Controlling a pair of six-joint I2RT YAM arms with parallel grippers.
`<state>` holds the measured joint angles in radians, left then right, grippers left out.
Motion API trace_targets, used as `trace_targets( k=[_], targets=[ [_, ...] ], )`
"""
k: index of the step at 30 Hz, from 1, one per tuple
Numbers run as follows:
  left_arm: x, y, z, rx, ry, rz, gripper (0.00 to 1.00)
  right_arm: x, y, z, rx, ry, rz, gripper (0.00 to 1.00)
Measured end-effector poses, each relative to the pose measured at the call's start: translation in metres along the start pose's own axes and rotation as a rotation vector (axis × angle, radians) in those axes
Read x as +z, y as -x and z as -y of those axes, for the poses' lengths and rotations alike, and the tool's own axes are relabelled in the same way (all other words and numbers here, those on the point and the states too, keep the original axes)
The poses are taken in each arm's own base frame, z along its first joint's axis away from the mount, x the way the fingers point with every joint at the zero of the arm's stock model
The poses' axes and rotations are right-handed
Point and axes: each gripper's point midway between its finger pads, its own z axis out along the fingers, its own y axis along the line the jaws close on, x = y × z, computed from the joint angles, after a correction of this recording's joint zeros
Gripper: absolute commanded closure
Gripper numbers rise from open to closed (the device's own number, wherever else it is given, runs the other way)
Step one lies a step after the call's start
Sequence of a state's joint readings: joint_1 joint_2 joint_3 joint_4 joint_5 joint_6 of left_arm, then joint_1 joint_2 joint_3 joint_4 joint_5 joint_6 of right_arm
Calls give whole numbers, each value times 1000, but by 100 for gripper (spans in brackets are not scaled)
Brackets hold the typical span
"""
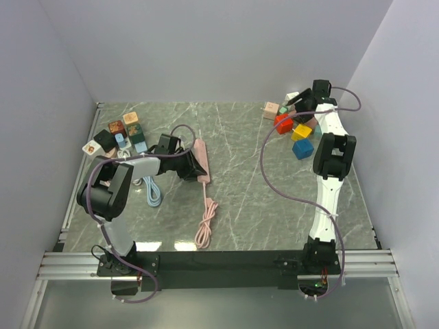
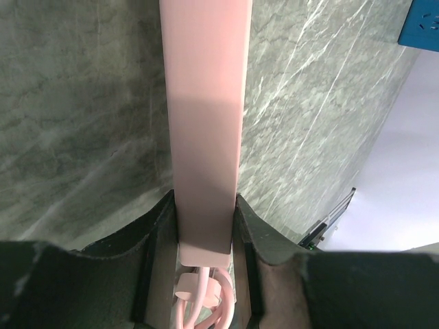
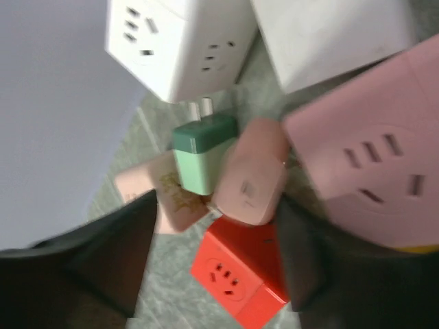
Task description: Pull the plug off the socket
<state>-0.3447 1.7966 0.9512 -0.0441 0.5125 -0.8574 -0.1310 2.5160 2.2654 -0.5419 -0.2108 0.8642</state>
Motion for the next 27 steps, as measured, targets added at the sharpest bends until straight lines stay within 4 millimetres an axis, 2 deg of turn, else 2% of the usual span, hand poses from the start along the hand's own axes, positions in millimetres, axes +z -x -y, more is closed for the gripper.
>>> trace_targets(
  k=[1, 2, 6, 9, 12, 16, 19, 21, 24, 27],
  targets=[
    [0, 0, 0, 2, -1, -1, 99, -1, 1, -4, -4, 9, 4, 11],
    [0, 1, 1, 2, -1, -2, 99, -2, 3, -6, -7, 16, 5, 8],
    [1, 1, 1, 1, 0, -7, 99, -6, 4, -7, -19, 22, 4, 6],
    [2, 1, 0, 1, 2, -10, 99, -17, 6, -10, -27, 25, 4, 5],
    [5, 1, 0, 1, -2, -19, 99, -49, -2, -17, -60, 27, 2, 5],
    [16, 4, 2, 2, -32, -41, 99, -117, -16, -42, -147, 75, 31, 3],
    [20, 3, 6, 4, -66, -58, 99, -173, -39, -69, -243, 159, 56, 2],
    [23, 3, 8, 10, -85, -67, 99, -192, -66, -81, -316, 201, 41, 2],
    [27, 0, 13, 23, -113, -81, 97, -198, -111, -83, -426, 220, -22, 0],
    [30, -5, 17, 33, -124, -87, 82, -183, -167, -63, -515, 193, -142, 0]
  ],
)
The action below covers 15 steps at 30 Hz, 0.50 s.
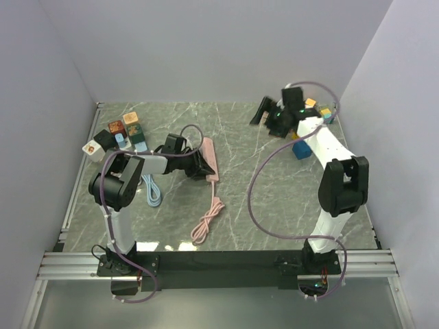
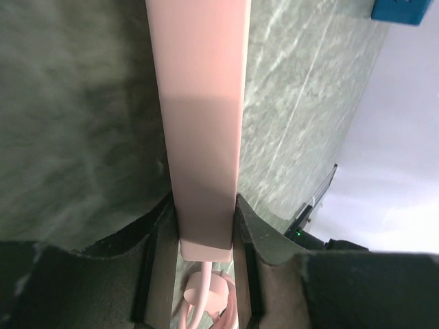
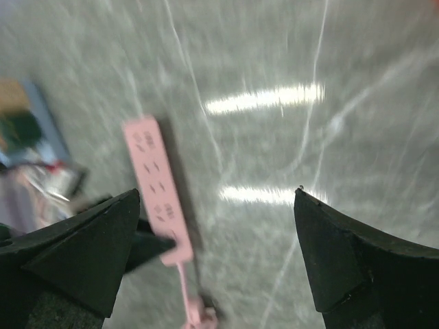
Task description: Pull the plug off the socket
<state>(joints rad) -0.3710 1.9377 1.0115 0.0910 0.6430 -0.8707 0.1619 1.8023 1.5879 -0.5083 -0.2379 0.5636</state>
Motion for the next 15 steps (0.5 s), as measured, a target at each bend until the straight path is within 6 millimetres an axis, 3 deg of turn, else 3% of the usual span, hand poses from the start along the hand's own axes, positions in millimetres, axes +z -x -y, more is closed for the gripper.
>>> trace_targets(
  k=[1, 4, 7, 10, 15],
  targets=[
    [1, -2, 1, 0, -4, -3, 63, 5, -17, 2, -13, -9, -41, 0],
    [5, -16, 3, 4, -11, -30, 36, 17, -71, 12, -57, -59, -171, 0],
    [1, -31, 16, 8, -37, -65, 1, 19, -97, 5, -113, -63, -228, 0],
    [-12, -42, 24, 18, -16, -47, 1, 21, -112, -9, -169, -50, -251, 0],
    [-41, -50, 13, -21, 119, 17, 1, 28, -136, -36, -256, -31, -289, 0]
  ],
)
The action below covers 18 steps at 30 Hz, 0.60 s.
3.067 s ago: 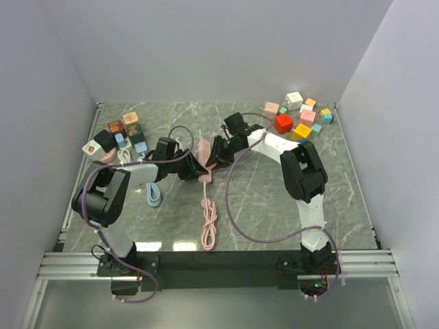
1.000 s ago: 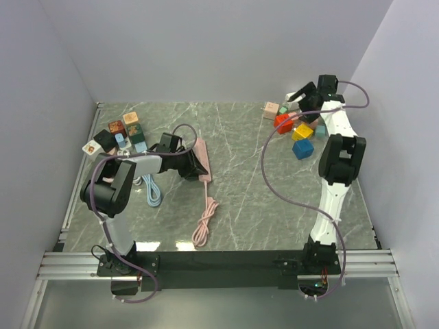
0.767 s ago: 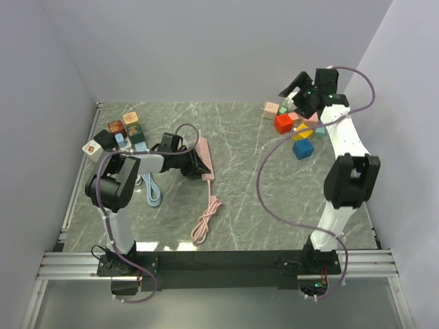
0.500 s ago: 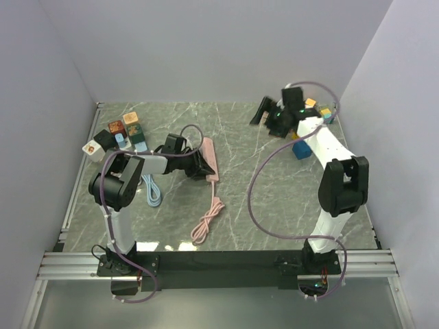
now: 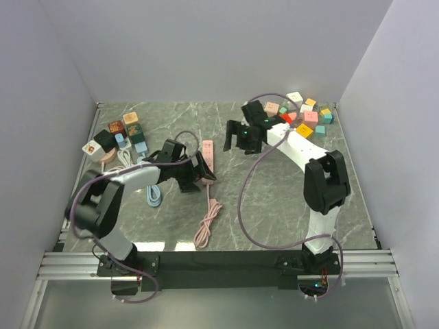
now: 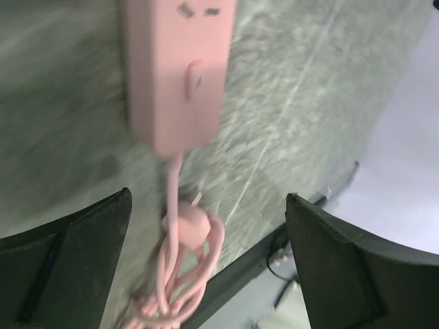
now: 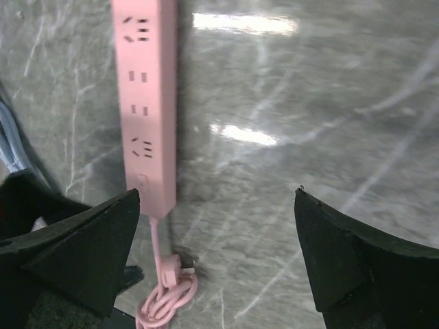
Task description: Pull the plug off the socket
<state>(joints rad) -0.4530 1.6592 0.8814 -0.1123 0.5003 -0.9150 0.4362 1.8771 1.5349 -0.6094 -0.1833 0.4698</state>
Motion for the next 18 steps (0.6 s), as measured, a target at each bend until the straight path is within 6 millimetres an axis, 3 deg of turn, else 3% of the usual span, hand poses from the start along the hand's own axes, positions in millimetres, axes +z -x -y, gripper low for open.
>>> trace_targets(
  k=[5, 11, 16, 18],
  targets=[
    [-56, 9, 1, -28, 99, 178, 1, 28, -14, -38, -93, 12, -39, 0],
    [-123, 28, 9, -60, 128, 425, 1, 64, -34, -70, -157, -6, -98, 0],
    [-155, 39, 3, -103, 147, 548, 1, 93, -43, -85, -166, -58, -123, 0],
    [-157, 40, -3, -118, 158, 562, 1, 102, -44, -86, -163, -86, -127, 7]
  ],
)
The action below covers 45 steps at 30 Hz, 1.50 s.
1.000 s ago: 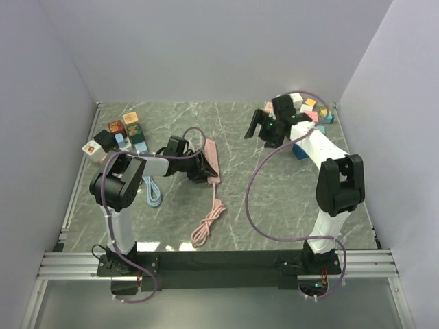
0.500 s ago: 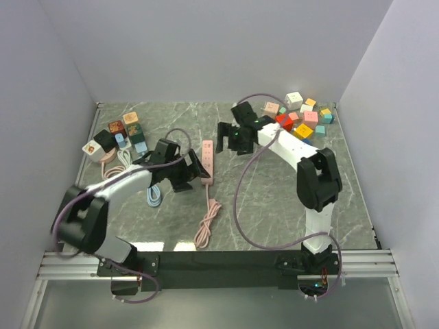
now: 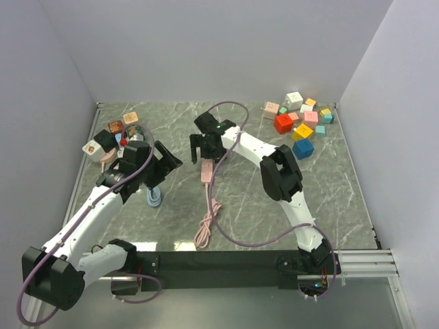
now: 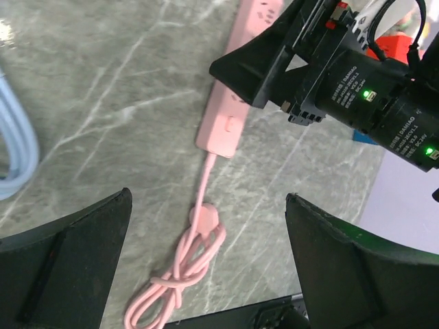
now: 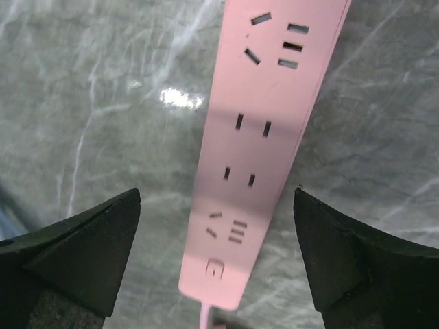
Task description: Pull the plug off the socket
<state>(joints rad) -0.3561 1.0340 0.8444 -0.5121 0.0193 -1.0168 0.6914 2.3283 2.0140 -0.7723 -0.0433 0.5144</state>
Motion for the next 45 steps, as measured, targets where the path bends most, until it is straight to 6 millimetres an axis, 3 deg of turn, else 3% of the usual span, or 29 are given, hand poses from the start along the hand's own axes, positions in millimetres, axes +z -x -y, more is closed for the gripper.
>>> trace_targets(
  k=[1, 2, 3, 4, 5, 9, 13, 16, 20, 30, 33, 36, 37, 38, 43, 44, 45],
  targets=[
    [1, -1, -4, -4, 12, -1, 1, 5, -1, 1, 5, -13, -4, 11],
    [2, -2, -8, -7, 25, -3, 1, 9, -4, 4, 13, -30, -11, 21],
    [3, -4, -13, -9, 36, -8, 1, 13, -10, 10, 21, -52, -25, 61],
    [4, -6, -17, -10, 49, -15, 1, 16, -15, 17, 26, -73, -35, 82],
    [4, -8, -20, -11, 57, -19, 1, 15, -19, 21, 52, -75, -36, 98],
    [4, -10, -27, -12, 73, -24, 1, -3, -36, 58, 154, -87, -22, 100],
    [4, -8, -27, -10, 67, -25, 1, -35, -68, 135, 345, -163, -18, 100],
    [6, -9, -26, 2, 57, -39, 1, -65, -97, 205, 545, -265, 1, 100],
    [14, -15, -24, 11, 44, -82, 1, -91, -128, 266, 791, -348, 42, 100],
    [26, -30, -21, 38, 12, -181, 1, -135, -177, 357, 1284, -468, 148, 100],
    [25, -31, -16, 40, -12, -189, 2, -157, -211, 389, 1443, -542, 182, 84],
    [27, -31, -12, 44, -35, -195, 2, -178, -246, 415, 1580, -634, 190, 76],
    [29, -32, -12, 44, -37, -200, 2, -182, -253, 419, 1603, -648, 183, 66],
    [30, -33, -12, 43, -36, -206, 2, -184, -256, 420, 1614, -648, 179, 48],
    [36, -35, -15, 47, -26, -221, 1, -186, -257, 418, 1584, -617, 154, 18],
    [36, -35, -15, 51, -23, -221, 1, -188, -256, 417, 1575, -611, 150, 8],
    [37, -34, -15, 54, -18, -218, 1, -191, -254, 416, 1566, -604, 155, 7]
  ],
)
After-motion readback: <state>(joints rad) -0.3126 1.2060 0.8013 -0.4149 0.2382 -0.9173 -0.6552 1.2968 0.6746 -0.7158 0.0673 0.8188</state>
